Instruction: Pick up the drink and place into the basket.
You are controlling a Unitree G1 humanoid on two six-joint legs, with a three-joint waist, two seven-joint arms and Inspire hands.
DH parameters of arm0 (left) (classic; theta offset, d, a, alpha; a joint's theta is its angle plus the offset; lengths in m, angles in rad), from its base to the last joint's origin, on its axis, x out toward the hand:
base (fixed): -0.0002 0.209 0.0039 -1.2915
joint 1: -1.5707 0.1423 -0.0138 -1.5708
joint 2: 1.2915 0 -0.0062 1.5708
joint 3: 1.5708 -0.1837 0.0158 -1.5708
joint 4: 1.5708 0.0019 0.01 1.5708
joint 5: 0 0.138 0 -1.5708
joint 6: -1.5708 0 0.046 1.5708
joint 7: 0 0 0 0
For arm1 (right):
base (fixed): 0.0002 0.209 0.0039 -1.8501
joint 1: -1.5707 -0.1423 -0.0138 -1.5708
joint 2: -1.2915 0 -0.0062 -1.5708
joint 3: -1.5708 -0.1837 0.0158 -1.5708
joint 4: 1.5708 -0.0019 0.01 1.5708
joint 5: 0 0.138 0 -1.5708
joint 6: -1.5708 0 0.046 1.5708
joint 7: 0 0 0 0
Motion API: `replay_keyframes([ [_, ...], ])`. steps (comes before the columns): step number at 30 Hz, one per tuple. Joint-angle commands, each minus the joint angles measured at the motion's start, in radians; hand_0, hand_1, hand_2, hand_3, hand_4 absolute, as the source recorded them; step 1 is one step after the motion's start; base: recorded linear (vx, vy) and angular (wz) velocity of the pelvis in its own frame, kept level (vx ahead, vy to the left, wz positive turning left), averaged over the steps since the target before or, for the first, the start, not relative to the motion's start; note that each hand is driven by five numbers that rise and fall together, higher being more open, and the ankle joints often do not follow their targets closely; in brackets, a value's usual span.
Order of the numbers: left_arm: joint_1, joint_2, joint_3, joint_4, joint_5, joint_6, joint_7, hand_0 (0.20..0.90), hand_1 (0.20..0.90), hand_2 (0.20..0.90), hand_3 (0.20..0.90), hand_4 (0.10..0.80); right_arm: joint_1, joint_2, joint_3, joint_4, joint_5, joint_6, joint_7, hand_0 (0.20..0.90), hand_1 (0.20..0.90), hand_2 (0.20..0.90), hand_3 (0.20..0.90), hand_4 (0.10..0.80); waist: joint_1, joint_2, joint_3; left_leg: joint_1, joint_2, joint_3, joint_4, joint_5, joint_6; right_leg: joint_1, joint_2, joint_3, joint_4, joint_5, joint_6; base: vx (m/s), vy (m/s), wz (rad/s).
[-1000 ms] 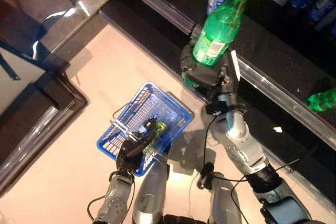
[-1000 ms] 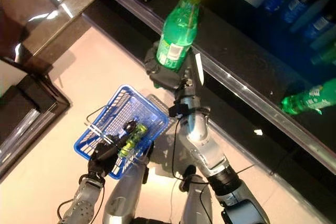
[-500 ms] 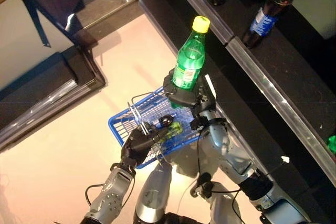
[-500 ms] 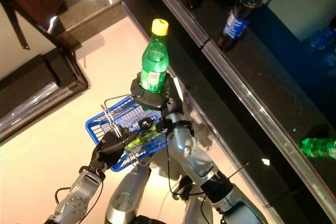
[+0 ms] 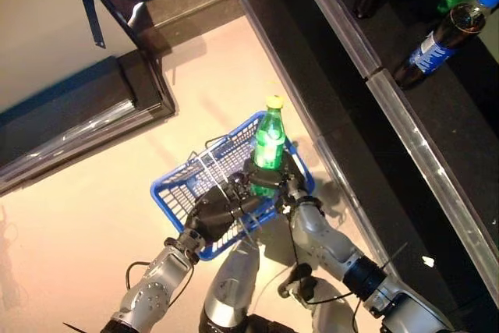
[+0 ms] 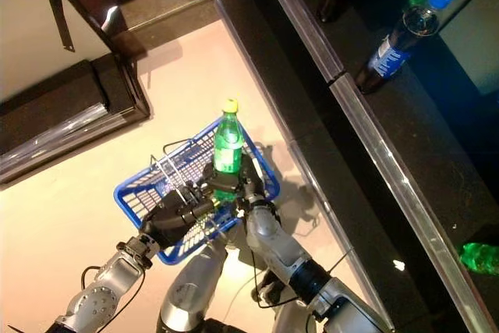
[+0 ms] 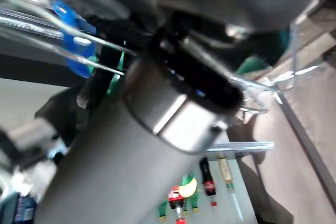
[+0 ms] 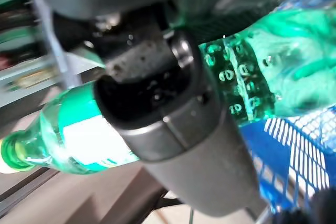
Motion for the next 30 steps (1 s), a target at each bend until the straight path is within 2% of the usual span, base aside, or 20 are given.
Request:
replay_keyframes([
  [1,-0.186,-0.073,-0.059,-0.501,-0.059,-0.087,-0.343,0.3,0.3,0.3,0.2,0.1,-0.121,0.124,0.015,-0.092,-0.011,-0.168,0.07,0.3,0.3,0.3,0.2,0.1,-0.025,0.05,-0.076,0.066,-0.04,-0.014,0.063,-0.087,0.047,0.028,0.029,-0.031,-0.09,0.17,-0.05,0.033,0.005,0.04],
  [8,-0.209,-0.064,-0.059,-0.507,-0.089,-0.078,-0.324,0.3,0.3,0.3,0.2,0.1,-0.12,0.15,-0.001,0.021,0.046,-0.156,0.069,0.3,0.3,0.3,0.2,0.1,-0.018,0.056,-0.066,0.058,-0.051,-0.023,0.065,-0.087,0.053,0.015,0.015,-0.041,-0.072,0.172,-0.044,0.031,-0.011,0.05],
  [9,-0.206,-0.065,-0.054,-0.505,-0.088,-0.075,-0.324,0.3,0.3,0.3,0.2,0.1,-0.115,0.155,-0.003,0.042,0.056,-0.159,0.076,0.3,0.3,0.3,0.2,0.1,-0.014,0.049,-0.062,0.069,-0.055,-0.021,0.066,-0.111,0.051,0.019,0.01,-0.028,-0.061,0.148,-0.035,0.1,-0.056,0.17],
  [15,-0.191,-0.063,-0.03,-0.501,-0.089,-0.05,-0.348,0.3,0.3,0.3,0.2,0.1,-0.104,0.163,-0.018,0.141,0.142,-0.14,0.133,0.3,0.3,0.3,0.2,0.1,-0.002,0.056,-0.056,0.063,-0.064,-0.032,0.064,-0.11,0.055,0.012,0.002,-0.034,-0.06,0.154,-0.033,0.021,-0.011,0.04],
  [21,-0.191,-0.049,-0.017,-0.502,-0.099,-0.029,-0.378,0.3,0.3,0.3,0.2,0.1,-0.096,0.182,-0.047,0.256,0.506,-0.052,0.343,0.3,0.3,0.3,0.2,0.1,0.013,0.056,-0.047,0.058,-0.067,-0.041,0.061,-0.11,0.059,0.007,-0.001,-0.041,-0.058,0.159,-0.031,0.015,-0.014,0.02],
  [26,-0.185,-0.036,-0.01,-0.512,-0.107,-0.005,-0.406,0.3,0.3,0.3,0.2,0.1,-0.089,0.185,-0.068,0.301,0.588,-0.012,0.428,0.3,0.3,0.3,0.2,0.1,0.021,0.052,-0.044,0.053,-0.068,-0.048,0.062,-0.109,0.063,0.001,-0.004,-0.044,-0.055,0.165,-0.029,0.021,-0.025,0.05],
  [30,-0.184,-0.023,-0.014,-0.517,-0.119,0.036,-0.441,0.3,0.3,0.3,0.2,0.1,-0.097,0.187,-0.104,0.347,0.749,0.055,0.508,0.3,0.3,0.3,0.2,0.1,0.022,0.046,-0.043,0.054,-0.067,-0.048,0.061,-0.111,0.068,-0.002,-0.002,-0.043,-0.057,0.171,-0.026,0.022,-0.02,0.07],
])
